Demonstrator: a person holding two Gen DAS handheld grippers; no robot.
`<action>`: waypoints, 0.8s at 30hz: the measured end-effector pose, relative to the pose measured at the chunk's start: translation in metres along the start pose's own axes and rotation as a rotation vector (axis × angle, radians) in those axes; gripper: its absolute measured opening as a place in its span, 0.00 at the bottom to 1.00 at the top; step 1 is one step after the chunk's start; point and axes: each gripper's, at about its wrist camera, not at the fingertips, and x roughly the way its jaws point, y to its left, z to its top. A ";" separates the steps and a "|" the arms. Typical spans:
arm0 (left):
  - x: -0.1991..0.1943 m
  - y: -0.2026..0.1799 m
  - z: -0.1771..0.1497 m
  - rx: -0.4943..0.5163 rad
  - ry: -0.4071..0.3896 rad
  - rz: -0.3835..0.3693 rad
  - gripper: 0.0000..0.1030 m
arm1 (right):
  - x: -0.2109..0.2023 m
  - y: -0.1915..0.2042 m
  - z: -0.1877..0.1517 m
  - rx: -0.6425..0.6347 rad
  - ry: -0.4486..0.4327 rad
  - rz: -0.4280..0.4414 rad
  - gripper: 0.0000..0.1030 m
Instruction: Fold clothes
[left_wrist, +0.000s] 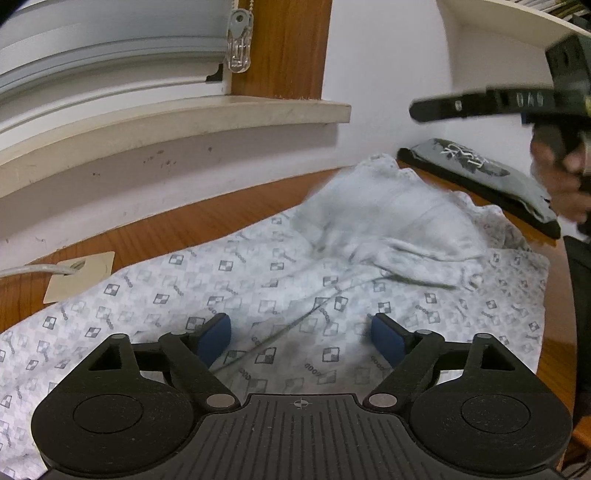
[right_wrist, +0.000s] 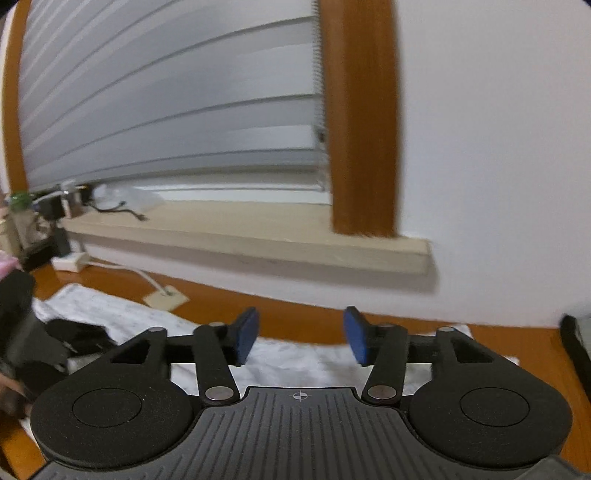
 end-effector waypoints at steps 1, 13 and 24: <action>0.000 -0.001 0.000 0.006 -0.001 0.003 0.98 | -0.001 -0.004 -0.008 0.000 -0.002 -0.015 0.54; -0.011 -0.055 0.024 0.156 -0.118 -0.024 0.61 | -0.011 -0.050 -0.079 0.014 0.067 -0.214 0.70; 0.026 -0.134 0.044 0.304 -0.087 -0.141 0.24 | 0.004 -0.053 -0.086 -0.018 0.145 -0.256 0.81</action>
